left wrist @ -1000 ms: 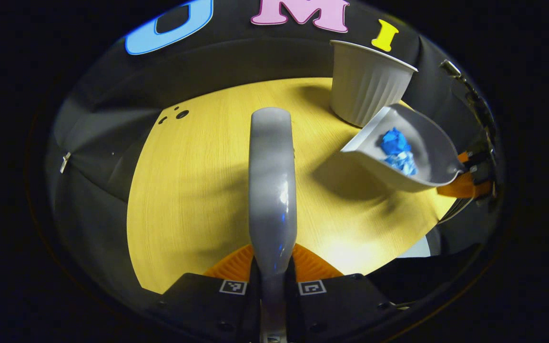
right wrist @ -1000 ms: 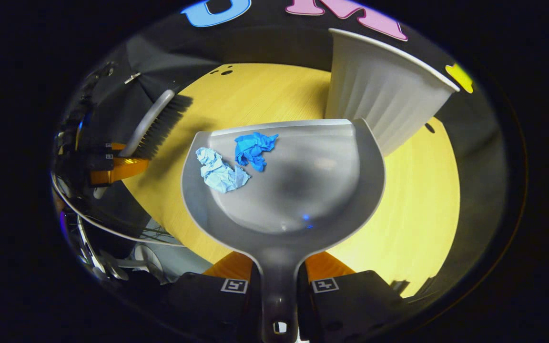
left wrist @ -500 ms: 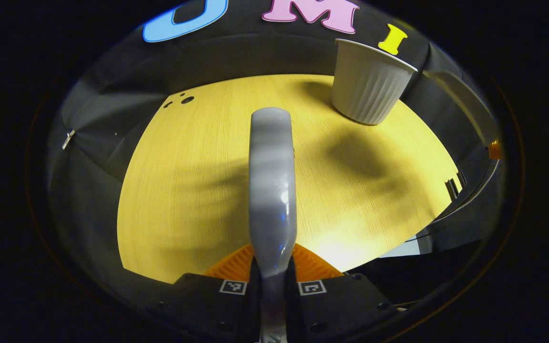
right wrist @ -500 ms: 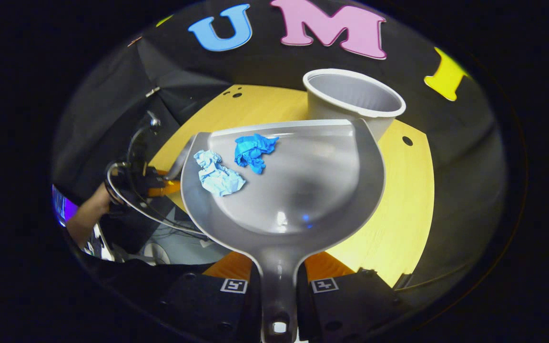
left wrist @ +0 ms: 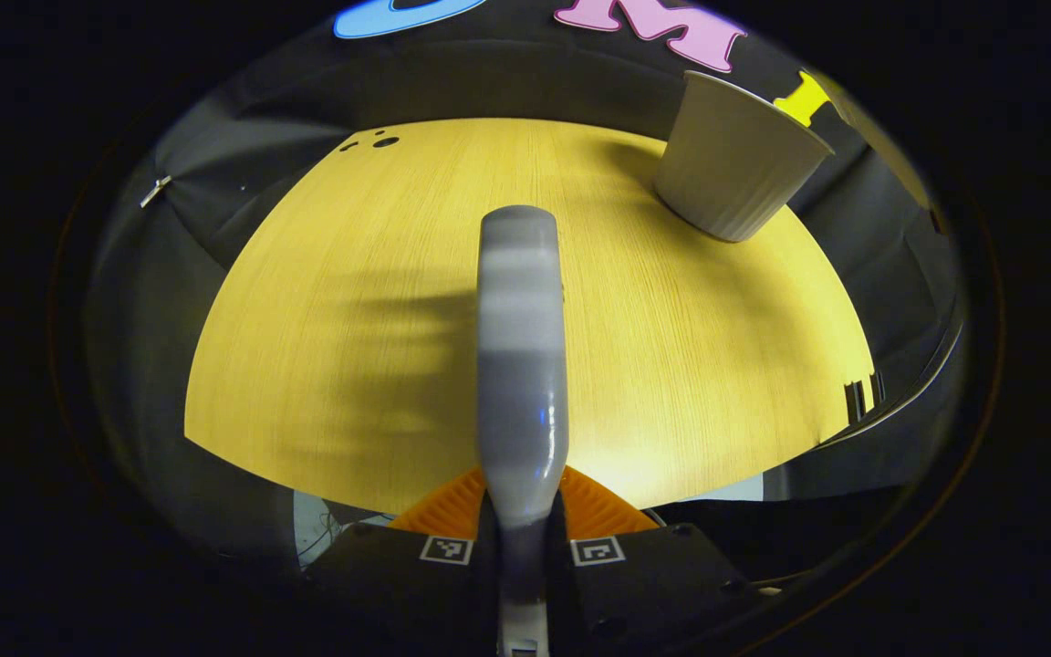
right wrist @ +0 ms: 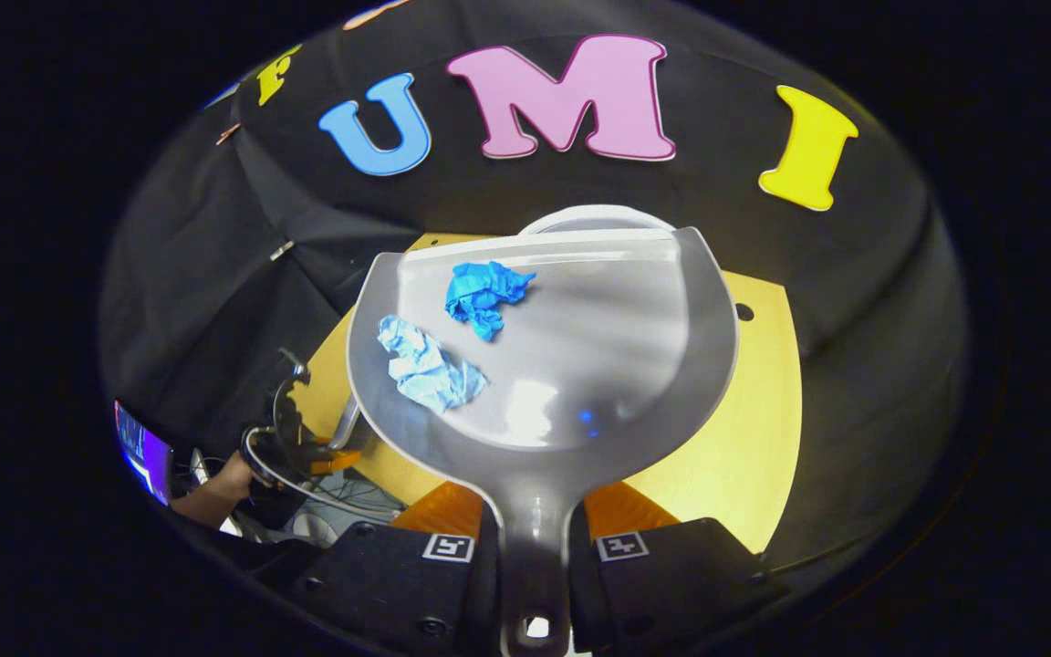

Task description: Pick up the small broom and dustpan from the desktop, sweep the trash into the dustpan with the broom, and then empty the trash into the garbage bin.

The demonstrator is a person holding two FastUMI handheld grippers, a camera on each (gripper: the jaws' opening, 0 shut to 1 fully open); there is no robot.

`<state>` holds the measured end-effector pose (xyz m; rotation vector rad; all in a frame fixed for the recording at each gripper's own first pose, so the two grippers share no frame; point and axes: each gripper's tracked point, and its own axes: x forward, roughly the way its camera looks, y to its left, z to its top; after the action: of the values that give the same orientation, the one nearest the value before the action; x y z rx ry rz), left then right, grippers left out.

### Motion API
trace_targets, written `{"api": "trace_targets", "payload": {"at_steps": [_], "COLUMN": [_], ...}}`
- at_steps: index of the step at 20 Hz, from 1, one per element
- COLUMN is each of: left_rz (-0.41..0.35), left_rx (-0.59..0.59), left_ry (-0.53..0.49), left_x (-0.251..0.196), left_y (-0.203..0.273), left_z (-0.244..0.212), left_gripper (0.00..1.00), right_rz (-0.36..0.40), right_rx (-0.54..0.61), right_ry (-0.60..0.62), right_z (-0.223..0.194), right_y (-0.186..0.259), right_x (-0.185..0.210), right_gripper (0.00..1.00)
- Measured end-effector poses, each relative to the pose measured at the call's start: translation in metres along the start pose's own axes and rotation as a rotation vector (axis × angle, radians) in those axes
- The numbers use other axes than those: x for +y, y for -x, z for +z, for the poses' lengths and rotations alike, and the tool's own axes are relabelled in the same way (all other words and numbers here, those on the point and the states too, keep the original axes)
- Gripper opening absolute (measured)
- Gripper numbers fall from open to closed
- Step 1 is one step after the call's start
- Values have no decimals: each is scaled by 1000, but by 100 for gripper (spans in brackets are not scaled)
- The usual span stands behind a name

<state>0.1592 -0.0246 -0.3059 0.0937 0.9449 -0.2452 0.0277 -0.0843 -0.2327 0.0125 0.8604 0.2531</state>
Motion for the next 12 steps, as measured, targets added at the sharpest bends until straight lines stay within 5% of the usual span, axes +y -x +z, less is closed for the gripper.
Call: {"api": "trace_targets", "payload": {"at_steps": [5, 12], "left_rz": [14, 16], "left_rx": [-18, -51], "left_ry": [50, 146], "left_x": [-9, -32], "left_y": [9, 15], "left_z": [8, 35], "left_gripper": [25, 25], "right_rz": [-62, -207], "right_rx": [-78, -121], "right_ry": [-21, 125], "right_z": [41, 71], "right_y": [-34, -92], "right_x": [-48, -88], "right_gripper": [34, 33]}}
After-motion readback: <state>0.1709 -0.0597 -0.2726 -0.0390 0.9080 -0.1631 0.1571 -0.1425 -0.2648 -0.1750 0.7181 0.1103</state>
